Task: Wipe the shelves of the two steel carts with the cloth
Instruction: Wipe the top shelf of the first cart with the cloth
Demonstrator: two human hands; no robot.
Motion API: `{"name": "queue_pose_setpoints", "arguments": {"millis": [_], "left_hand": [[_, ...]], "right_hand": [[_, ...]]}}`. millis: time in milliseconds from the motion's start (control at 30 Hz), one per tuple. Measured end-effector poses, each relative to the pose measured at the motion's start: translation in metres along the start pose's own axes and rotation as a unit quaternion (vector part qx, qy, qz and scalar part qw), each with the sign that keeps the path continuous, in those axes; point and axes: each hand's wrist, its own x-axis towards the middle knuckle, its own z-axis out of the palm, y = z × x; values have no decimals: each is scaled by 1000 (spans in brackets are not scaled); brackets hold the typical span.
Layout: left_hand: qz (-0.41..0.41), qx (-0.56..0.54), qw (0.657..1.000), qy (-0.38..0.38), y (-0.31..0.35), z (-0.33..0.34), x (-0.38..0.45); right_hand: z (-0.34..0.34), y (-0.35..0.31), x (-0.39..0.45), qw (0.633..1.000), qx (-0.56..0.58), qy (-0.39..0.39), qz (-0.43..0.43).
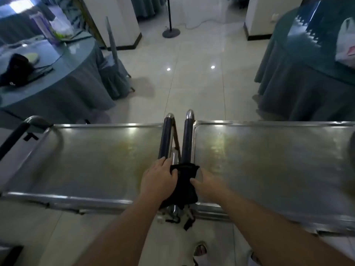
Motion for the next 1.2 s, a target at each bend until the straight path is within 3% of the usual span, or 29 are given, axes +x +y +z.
{"name": "queue_pose_setpoints", "arguments": {"millis": [167, 333, 533, 700, 900, 1000, 1100, 1200], "left_hand": [[7, -15, 1000, 26, -25, -1, -7], [22, -19, 999, 36, -47, -5, -10], [15, -14, 999, 37, -57, 0, -12], [18, -20, 999, 44, -51, -4, -9], [34, -4, 998, 49, -44, -9, -8], [37, -2, 998, 46, -42, -10, -6], [41, -5, 998, 44, -34, -9, 0], [60, -17, 997, 42, -20, -8, 9]], "right_hand": [[20, -14, 8, 989, 142, -21, 37], [36, -24, 13, 917, 389, -20, 85], [37, -28, 11, 949, 290, 16, 119], [32, -43, 4, 931, 328, 59, 148], [37, -69, -3, 976, 148, 85, 132], [29, -67, -10, 985, 114, 89, 91], [15, -56, -22, 974, 212, 77, 30], [-5, -37, -40, 923, 384, 31, 4]]}}
